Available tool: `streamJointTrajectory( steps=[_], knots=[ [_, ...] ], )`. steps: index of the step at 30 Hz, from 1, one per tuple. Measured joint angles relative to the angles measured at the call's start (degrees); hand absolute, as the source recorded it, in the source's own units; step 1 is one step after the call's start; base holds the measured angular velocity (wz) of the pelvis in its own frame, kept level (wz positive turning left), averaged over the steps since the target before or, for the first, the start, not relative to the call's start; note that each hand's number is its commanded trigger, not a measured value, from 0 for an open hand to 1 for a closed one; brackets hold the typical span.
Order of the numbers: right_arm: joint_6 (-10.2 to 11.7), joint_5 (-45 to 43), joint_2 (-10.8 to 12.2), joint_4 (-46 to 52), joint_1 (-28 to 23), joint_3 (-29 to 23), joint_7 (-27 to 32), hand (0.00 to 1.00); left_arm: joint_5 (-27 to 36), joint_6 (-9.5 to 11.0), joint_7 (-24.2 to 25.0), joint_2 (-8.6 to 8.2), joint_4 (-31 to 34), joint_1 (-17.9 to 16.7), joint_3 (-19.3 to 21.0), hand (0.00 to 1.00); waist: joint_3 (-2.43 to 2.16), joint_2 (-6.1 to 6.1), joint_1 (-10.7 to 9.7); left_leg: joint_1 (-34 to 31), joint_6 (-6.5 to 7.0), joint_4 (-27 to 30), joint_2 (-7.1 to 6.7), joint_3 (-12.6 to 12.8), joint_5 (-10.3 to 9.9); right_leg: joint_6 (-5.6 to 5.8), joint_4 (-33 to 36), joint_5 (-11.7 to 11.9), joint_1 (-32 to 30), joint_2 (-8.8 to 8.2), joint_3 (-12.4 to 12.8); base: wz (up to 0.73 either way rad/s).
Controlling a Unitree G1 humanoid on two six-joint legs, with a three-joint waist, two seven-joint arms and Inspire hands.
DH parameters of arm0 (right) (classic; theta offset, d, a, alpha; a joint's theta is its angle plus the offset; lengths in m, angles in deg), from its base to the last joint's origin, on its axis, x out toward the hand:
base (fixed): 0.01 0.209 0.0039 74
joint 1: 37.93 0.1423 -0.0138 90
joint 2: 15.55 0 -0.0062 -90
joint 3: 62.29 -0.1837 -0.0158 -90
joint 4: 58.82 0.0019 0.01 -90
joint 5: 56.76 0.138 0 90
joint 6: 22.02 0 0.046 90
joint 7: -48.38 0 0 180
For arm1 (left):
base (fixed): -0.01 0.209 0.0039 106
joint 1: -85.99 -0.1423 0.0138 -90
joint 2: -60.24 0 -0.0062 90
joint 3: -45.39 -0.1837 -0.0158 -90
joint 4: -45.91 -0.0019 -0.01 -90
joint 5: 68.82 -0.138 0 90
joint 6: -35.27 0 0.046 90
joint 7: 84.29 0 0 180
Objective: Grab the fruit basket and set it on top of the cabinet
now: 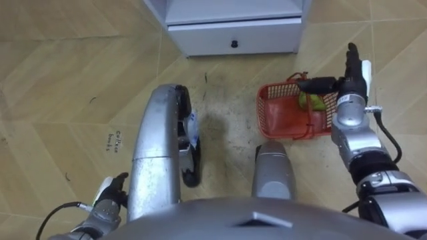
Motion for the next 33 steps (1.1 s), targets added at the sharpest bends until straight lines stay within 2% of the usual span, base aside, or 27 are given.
streamJointTrajectory(
  steps=[3, 11, 15, 23, 26, 29, 32, 33],
  knots=[
    [-0.37, 0.22, 0.11, -0.3, -0.16, 1.05, -0.1, 0.0, 0.74, -0.37, 0.36, 0.0, 0.0, 0.03, 0.0, 0.0, 0.02, 0.05, 0.02, -0.27, 0.0, -0.17, 0.58, 0.4, 0.0, 0.01, 0.03, -0.01, -0.52, 0.05, -0.01, 0.0],
    [-0.39, 1.78, 0.06, -2.41, -0.15, 1.23, -1.75, 0.0, 0.75, -0.49, 1.26, 0.0, 0.15, 0.28, -0.08, 0.0, 0.07, 0.2, 0.36, -0.87, -0.01, -0.11, 0.59, 0.35, 0.0, 0.06, 0.04, -0.03, -0.82, 0.03, -0.39, 0.02],
    [-0.38, 2.58, 0.18, -5.13, -0.13, 1.26, -2.4, 0.0, 0.75, -0.56, 1.53, 0.0, 1.73, 0.2, -0.23, 0.0, 0.26, 0.14, 1.37, -1.17, -0.01, -0.06, 0.6, 0.32, -0.01, 0.06, 0.03, -0.03, -0.89, 0.02, -0.66, 0.03],
    [-0.39, 6.14, -0.31, -9.65, 0.31, 1.66, -4.05, 0.0, 0.76, -0.41, 1.61, 0.0, 2.45, 0.22, -3.39, 0.0, 0.55, 1.1, 1.35, -1.49, -0.06, -0.06, 0.91, 0.38, -0.04, 0.08, 0.06, -0.04, -1.1, 0.08, -1.13, 0.01],
    [-0.43, 8.16, -0.59, -10.75, 0.3, 2.36, -4.57, 0.0, 0.77, -0.45, 1.61, -0.01, 2.46, 0.07, -4.61, 0.0, 0.29, 1.65, 1.35, -1.97, -0.06, -0.14, 1.84, 0.92, -0.04, 0.09, 0.16, -0.04, -1.93, 0.27, -1.19, 0.01],
    [-0.43, 9.74, -0.85, -10.75, 0.42, 3.42, -5.13, 0.0, 1.28, -0.44, 1.61, -0.01, 2.45, 0.04, -5.0, 0.0, 0.27, 1.76, 1.45, -2.12, -0.06, -0.19, 2.59, 1.25, -0.04, 0.11, 0.15, -0.05, -2.38, 0.54, -1.09, 0.0],
    [-0.43, 10.71, -1.04, -10.75, 0.6, 3.47, -5.5, 0.0, 3.16, -0.45, 2.25, 0.0, 2.44, 0.08, -5.0, 0.0, 0.24, 1.8, 1.49, -2.59, -0.07, -0.26, 2.62, 1.12, -0.03, 0.14, 0.15, -0.06, -2.82, 0.75, -1.2, 0.0],
    [-0.43, 10.86, -1.09, -10.75, 0.6, 3.47, -5.73, 0.29, 3.21, -0.45, 2.35, 0.0, 2.42, 0.07, -4.98, 0.0, 0.23, 1.81, 1.5, -2.79, -0.07, -0.22, 2.58, 1.01, -0.03, 0.14, 0.15, -0.06, -2.89, 0.84, -1.3, 0.03]
  ],
)
